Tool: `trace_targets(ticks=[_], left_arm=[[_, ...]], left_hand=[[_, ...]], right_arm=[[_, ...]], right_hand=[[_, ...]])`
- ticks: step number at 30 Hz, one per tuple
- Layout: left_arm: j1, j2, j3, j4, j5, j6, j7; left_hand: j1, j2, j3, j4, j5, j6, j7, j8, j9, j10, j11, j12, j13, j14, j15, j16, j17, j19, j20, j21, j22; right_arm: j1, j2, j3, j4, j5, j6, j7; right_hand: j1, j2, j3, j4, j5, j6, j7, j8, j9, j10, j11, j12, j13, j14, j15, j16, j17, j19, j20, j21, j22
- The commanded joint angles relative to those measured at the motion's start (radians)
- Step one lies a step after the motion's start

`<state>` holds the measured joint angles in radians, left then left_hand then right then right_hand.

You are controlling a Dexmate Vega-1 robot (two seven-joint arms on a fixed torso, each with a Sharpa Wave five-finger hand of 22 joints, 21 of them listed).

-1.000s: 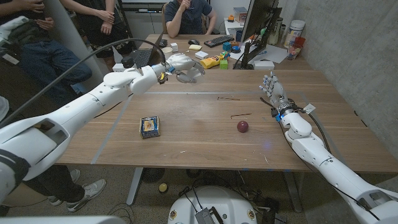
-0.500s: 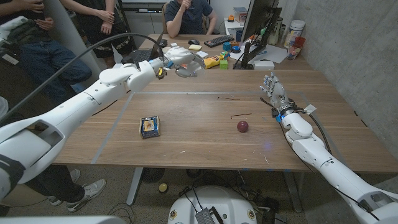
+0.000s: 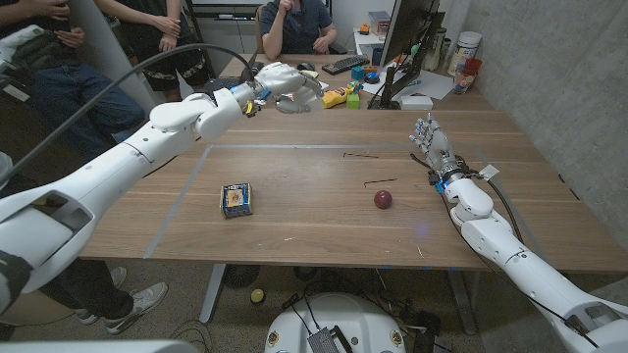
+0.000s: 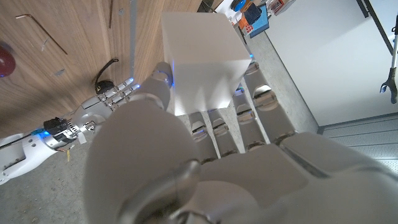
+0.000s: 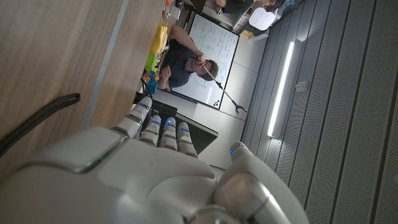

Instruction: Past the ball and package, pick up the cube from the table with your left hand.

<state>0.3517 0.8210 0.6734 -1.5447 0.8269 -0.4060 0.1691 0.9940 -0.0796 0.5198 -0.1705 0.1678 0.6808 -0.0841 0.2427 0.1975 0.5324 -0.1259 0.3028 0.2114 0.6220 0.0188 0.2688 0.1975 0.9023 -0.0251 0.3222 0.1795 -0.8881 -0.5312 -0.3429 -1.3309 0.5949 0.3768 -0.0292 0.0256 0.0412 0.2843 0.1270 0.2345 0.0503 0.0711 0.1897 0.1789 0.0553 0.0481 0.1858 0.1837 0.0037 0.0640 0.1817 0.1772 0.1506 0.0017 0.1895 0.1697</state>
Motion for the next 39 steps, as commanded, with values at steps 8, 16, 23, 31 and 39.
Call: trace_targets(ticks=[8, 16, 23, 31, 39], left_arm=[[0.020, 0.016, -0.051, -0.047, 0.008, 0.028, 0.042], [0.026, 0.020, -0.065, -0.057, 0.002, 0.030, 0.057], [0.038, 0.024, -0.088, -0.072, -0.010, 0.036, 0.087], [0.055, 0.030, -0.115, -0.088, -0.027, 0.041, 0.119], [0.062, 0.034, -0.128, -0.100, -0.037, 0.035, 0.128]], left_hand=[[0.186, 0.203, 0.023, 0.020, 0.004, 0.026, 0.012, 0.003, 0.004, 0.023, 0.002, -0.005, 0.004, 0.103, -0.214, -0.002, 0.004, 0.056, -0.045, 0.010, 0.005], [0.182, 0.204, 0.022, 0.022, 0.004, 0.030, 0.015, 0.001, 0.004, 0.033, 0.003, -0.005, 0.004, 0.110, -0.215, -0.004, 0.004, 0.059, -0.045, 0.012, 0.006], [0.180, 0.205, 0.022, 0.022, 0.004, 0.035, 0.017, 0.000, 0.004, 0.035, 0.000, -0.007, 0.004, 0.113, -0.216, -0.006, 0.004, 0.060, -0.046, 0.013, 0.006], [0.172, 0.208, 0.020, 0.026, 0.004, 0.040, 0.021, -0.001, 0.004, 0.041, 0.003, -0.010, 0.005, 0.119, -0.215, -0.009, 0.005, 0.060, -0.046, 0.014, 0.006], [0.165, 0.209, 0.018, 0.029, 0.004, 0.045, 0.023, -0.003, 0.005, 0.048, 0.003, -0.011, 0.005, 0.122, -0.213, -0.012, 0.006, 0.063, -0.046, 0.016, 0.006]], right_arm=[[0.007, 0.005, -0.004, 0.009, -0.002, 0.002, 0.005], [0.013, 0.007, -0.005, 0.016, -0.002, 0.004, 0.008], [0.011, 0.006, -0.004, 0.014, -0.001, 0.002, 0.007], [0.009, 0.003, -0.004, 0.010, -0.003, 0.003, 0.006], [0.004, 0.003, -0.003, 0.005, -0.004, 0.006, 0.004]], right_hand=[[0.010, 0.000, -0.006, 0.001, 0.009, 0.008, 0.002, 0.003, 0.004, 0.010, 0.003, 0.007, 0.003, 0.009, -0.002, 0.007, 0.001, 0.001, -0.003, 0.002, 0.002], [0.010, 0.001, -0.007, 0.001, 0.009, 0.009, 0.002, 0.003, 0.004, 0.012, 0.003, 0.007, 0.003, 0.011, -0.003, 0.007, 0.001, 0.001, -0.004, 0.003, 0.002], [0.011, 0.002, -0.008, 0.001, 0.010, 0.010, 0.003, 0.003, 0.004, 0.011, 0.002, 0.007, 0.003, 0.011, -0.002, 0.007, 0.001, 0.001, -0.005, 0.003, 0.002], [0.011, 0.002, -0.009, 0.000, 0.010, 0.011, 0.003, 0.003, 0.004, 0.012, 0.002, 0.007, 0.003, 0.013, -0.003, 0.007, 0.001, 0.001, -0.005, 0.003, 0.002], [0.012, 0.003, -0.011, 0.000, 0.011, 0.011, 0.003, 0.003, 0.004, 0.013, 0.004, 0.007, 0.003, 0.015, -0.003, 0.008, 0.001, 0.001, -0.006, 0.003, 0.002]])
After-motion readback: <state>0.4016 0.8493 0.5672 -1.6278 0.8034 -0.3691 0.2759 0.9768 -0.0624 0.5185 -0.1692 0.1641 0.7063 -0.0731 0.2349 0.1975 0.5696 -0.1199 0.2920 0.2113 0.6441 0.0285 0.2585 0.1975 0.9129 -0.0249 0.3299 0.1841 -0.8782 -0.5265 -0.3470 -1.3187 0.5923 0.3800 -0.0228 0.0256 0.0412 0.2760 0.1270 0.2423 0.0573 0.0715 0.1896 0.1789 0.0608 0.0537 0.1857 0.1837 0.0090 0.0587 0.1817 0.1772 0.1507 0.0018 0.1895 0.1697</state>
